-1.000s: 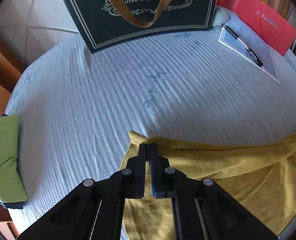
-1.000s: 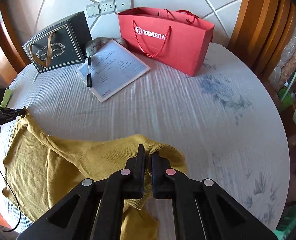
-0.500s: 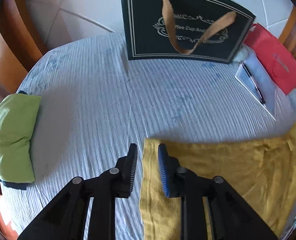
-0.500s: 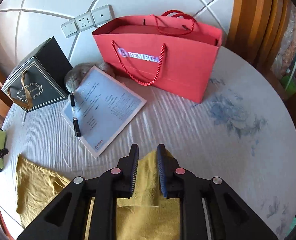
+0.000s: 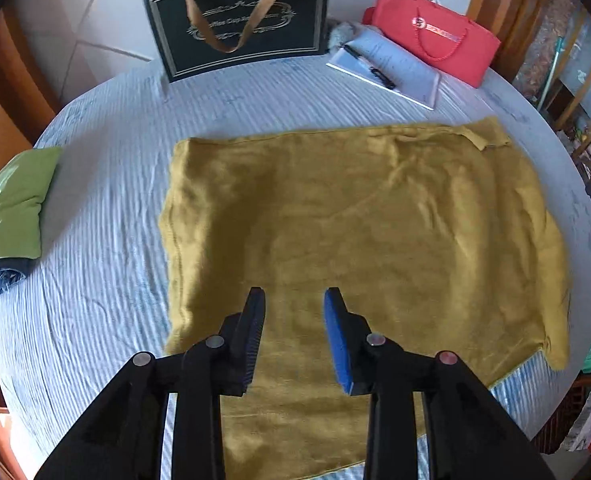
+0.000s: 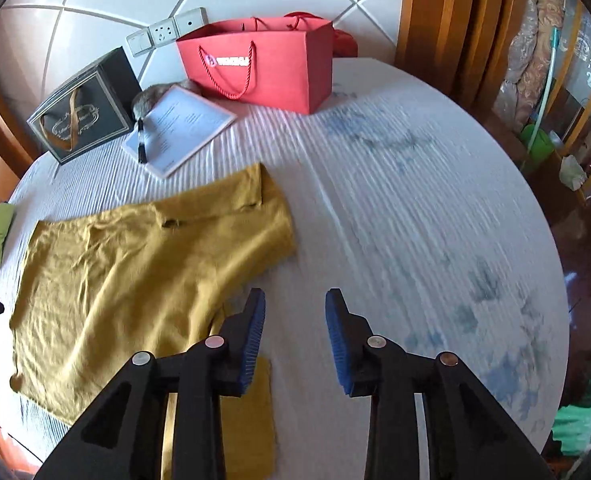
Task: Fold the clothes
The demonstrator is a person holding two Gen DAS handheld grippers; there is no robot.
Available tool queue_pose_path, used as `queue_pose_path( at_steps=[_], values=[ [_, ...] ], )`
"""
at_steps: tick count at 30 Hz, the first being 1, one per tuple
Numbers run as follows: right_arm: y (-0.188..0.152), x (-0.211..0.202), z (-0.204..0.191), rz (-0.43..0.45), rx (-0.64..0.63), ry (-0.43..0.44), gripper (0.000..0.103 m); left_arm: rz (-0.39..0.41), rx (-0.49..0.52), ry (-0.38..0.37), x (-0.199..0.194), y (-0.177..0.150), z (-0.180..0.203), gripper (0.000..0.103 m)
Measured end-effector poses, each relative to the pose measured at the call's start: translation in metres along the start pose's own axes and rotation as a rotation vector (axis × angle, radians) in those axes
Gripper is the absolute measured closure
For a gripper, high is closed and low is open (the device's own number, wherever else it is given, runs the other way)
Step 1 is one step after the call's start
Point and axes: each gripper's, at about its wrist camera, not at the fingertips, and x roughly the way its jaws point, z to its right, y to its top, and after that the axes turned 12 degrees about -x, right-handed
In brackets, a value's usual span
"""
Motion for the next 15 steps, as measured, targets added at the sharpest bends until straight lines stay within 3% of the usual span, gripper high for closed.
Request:
queue_pose_path(
  at_steps=[2, 7, 12, 15],
  values=[
    [-0.016, 0.005, -0.006, -0.027, -0.039, 0.018, 0.083, -0.006, -0.006, -0.034, 0.002, -0.011, 0.026, 0.072],
    [-0.022, 0.016, 0.002, -0.036, -0.124, 0.079, 0.085, -0.005, -0.031, -0.066, 0.010, -0.031, 0.097, 0.072],
    [0.003, 0.032, 0.036, 0.000, -0.294, 0.160, 0.085, 0.034, -0.153, -0.003, 0.026, -0.043, 0.167, 0.072],
    [0.016, 0.046, 0.058, 0.025, -0.443, 0.230, 0.085, 0.056, -0.313, 0.084, 0.034, -0.057, 0.204, 0.072]
  ],
)
